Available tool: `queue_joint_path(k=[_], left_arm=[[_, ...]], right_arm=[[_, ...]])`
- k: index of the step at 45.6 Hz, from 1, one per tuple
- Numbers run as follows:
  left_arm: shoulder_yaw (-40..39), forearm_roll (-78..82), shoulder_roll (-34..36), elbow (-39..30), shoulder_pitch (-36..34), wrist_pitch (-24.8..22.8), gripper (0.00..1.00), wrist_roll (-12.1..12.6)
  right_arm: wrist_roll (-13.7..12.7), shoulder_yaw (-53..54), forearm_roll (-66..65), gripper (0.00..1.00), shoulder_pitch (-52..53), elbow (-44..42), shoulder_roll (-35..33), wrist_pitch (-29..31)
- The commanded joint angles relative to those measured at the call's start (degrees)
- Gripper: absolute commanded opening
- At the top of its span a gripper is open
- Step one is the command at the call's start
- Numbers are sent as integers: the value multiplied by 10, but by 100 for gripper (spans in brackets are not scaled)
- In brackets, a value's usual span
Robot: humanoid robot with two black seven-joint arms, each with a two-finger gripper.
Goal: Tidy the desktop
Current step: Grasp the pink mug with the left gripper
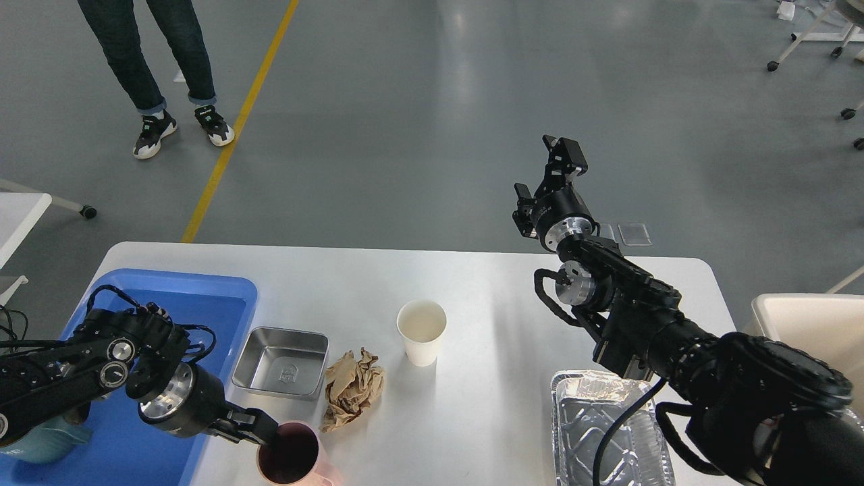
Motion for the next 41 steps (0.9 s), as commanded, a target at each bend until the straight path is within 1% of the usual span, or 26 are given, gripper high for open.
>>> queue_joint_path(k=[1, 2, 5, 6, 12, 17, 22, 36, 39, 41], left_arm=[[5, 18, -17, 9, 5, 3, 31, 3], [5, 23, -23, 11, 6, 11, 26, 3], [7, 31, -44, 26, 10, 21, 26, 2], [7, 32, -48, 28, 10, 20, 24, 3], [8, 36, -54, 35, 10, 11, 0, 6], [7, 36, -55, 36, 9, 10, 0, 15], [7, 36, -56, 35, 3, 9, 0, 17], [-4, 33, -48, 32, -10, 6, 0, 15], [-5, 29, -45, 30, -19, -1, 0, 12], [-6, 24, -45, 29, -26, -12, 0, 6]], right_arm=[[0, 0, 0, 100, 0, 0, 0, -1], [0, 0, 0, 100, 0, 0, 0, -2], [0, 0, 0, 100, 1, 0, -1, -4], [0, 0, 0, 100, 1, 0, -1, -5], [0, 0, 0, 100, 0, 0, -7, -6], [0, 0, 0, 100, 0, 0, -8, -6], [0, 0, 0, 100, 1, 0, -10, -6], [-1, 0, 1, 100, 2, 1, -10, -5], [-1, 0, 1, 100, 2, 1, -11, -5], [-1, 0, 1, 100, 2, 1, -11, -5]])
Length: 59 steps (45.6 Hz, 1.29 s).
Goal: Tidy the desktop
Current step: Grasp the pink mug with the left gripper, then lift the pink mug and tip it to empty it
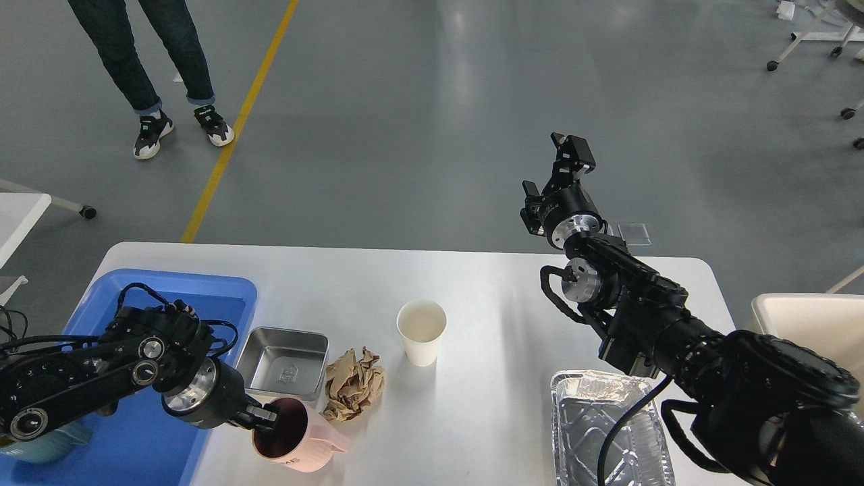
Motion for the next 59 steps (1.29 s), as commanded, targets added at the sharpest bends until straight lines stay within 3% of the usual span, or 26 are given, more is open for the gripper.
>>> queue_joint_path(k=[1, 6, 23, 39, 48, 56, 59], left_arm=[[-3, -10, 3, -3, -18, -25, 0, -10], [-14, -13, 0, -4, -26, -64, 0, -8], [-48, -16, 20, -34, -53, -65, 0, 3], [-167, -25, 55, -29, -143, -65, 0, 2], [-189, -59, 83, -6, -220, -65, 0, 1], [-297, -74, 94, 22, -212, -65, 0, -6], [-323, -77, 113, 22, -178, -65, 0, -11]], right_arm=[[0, 1, 0, 100, 0, 0, -1, 0], [-1, 0, 0, 100, 1, 0, -2, 1], [-1, 1, 0, 100, 2, 0, -13, 0], [-1, 1, 0, 100, 9, 0, -16, -1], [-1, 2, 1, 100, 11, 1, -16, -1], [-1, 2, 1, 100, 16, 1, -16, -1], [-1, 1, 1, 100, 20, 1, -16, -1]])
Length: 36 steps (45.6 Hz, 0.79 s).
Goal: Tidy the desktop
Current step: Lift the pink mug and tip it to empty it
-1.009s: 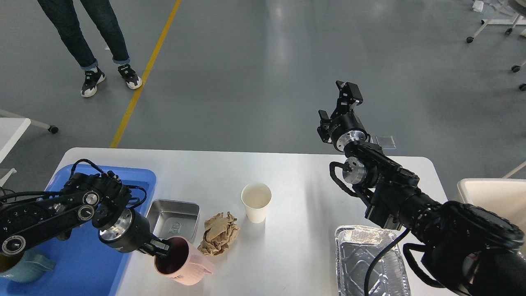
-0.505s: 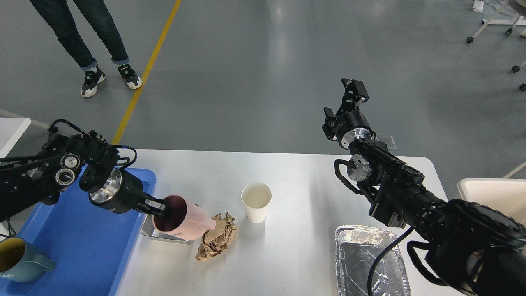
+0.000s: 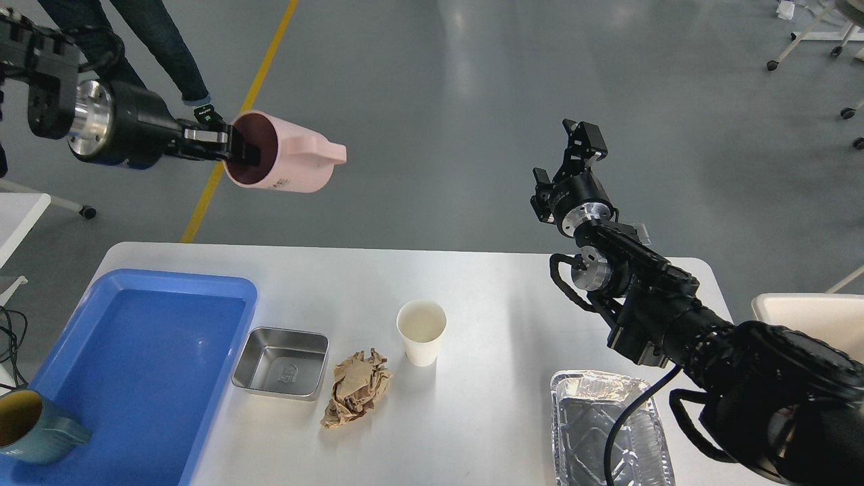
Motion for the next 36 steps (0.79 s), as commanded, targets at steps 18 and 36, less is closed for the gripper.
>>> queue_joint_path(k=[18, 36], left_arm=[[-275, -20, 91, 5, 306, 0, 0, -20], [-528, 12, -56, 8, 506, 0, 0, -31]], right_arm=[[-3, -1, -1, 100, 19, 0, 1, -4], [-3, -1, 0, 100, 19, 0, 3, -6]])
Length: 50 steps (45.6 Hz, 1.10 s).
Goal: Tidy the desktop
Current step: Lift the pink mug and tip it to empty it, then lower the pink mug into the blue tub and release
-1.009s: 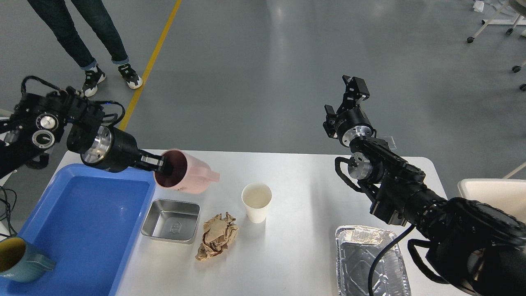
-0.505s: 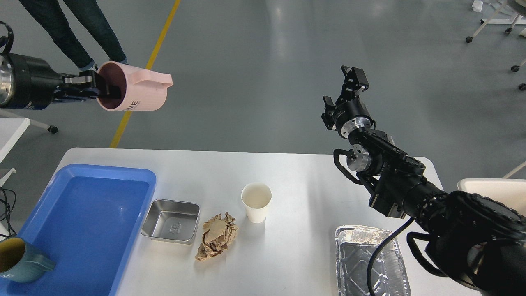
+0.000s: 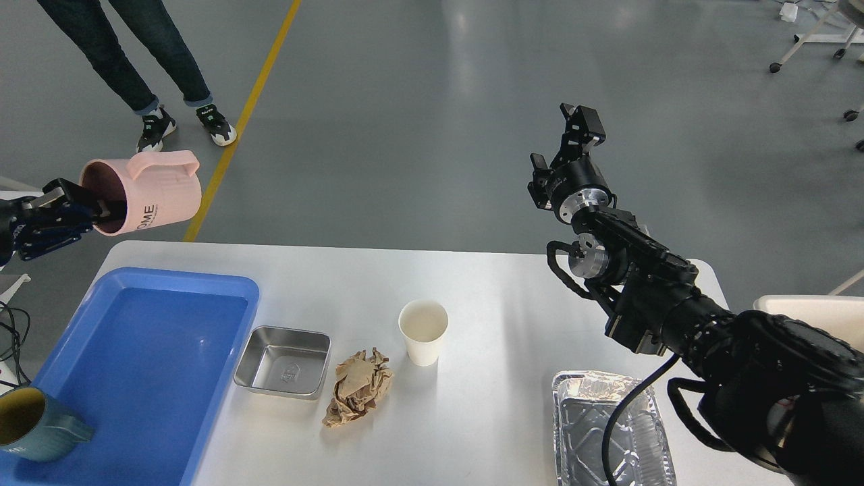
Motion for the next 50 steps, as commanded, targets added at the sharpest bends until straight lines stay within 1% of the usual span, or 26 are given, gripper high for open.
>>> queue_joint_path(k=[1, 4, 7, 10, 13, 17, 19, 24, 27, 32, 34, 38, 44, 50], left_arm=[[-59, 21, -54, 0, 30, 0, 0, -2], [-79, 31, -79, 2, 32, 0, 0, -3], [-98, 33, -102, 2, 32, 0, 0, -12], [-100, 36, -113, 2, 33, 0, 0, -24], [-100, 36, -118, 1, 35, 0, 0, -25], [-101, 36, -118, 4, 46, 0, 0, -25], [-96, 36, -117, 3, 54, 0, 0, -15], [-84, 36, -105, 2, 83, 0, 0, -7], [-83, 35, -88, 2, 95, 0, 0, 3], [-75, 35, -41, -4, 125, 0, 0, 46], [-75, 35, -21, -4, 129, 0, 0, 57], [-75, 35, 17, -4, 132, 0, 0, 60], [-87, 34, 71, -4, 146, 0, 0, 57], [-97, 34, 131, -5, 182, 0, 0, 68]], right_arm=[[0, 0, 0, 100, -1, 0, 1, -2], [0, 0, 0, 100, -1, 0, 2, -4], [0, 0, 0, 100, -1, 0, 3, -5], [0, 0, 0, 100, -1, 0, 3, -6], [0, 0, 0, 100, -1, 0, 3, -7], [0, 0, 0, 100, -1, 0, 3, -7], [0, 0, 0, 100, -1, 0, 3, -7], [0, 0, 0, 100, -1, 0, 3, -7], [0, 0, 0, 100, -1, 0, 3, -7], [0, 0, 0, 100, -1, 1, 3, -7], [0, 0, 0, 100, -1, 1, 3, -7], [0, 0, 0, 100, -1, 1, 3, -7], [0, 0, 0, 100, -1, 0, 3, -8], [0, 0, 0, 100, -1, 0, 3, -8]])
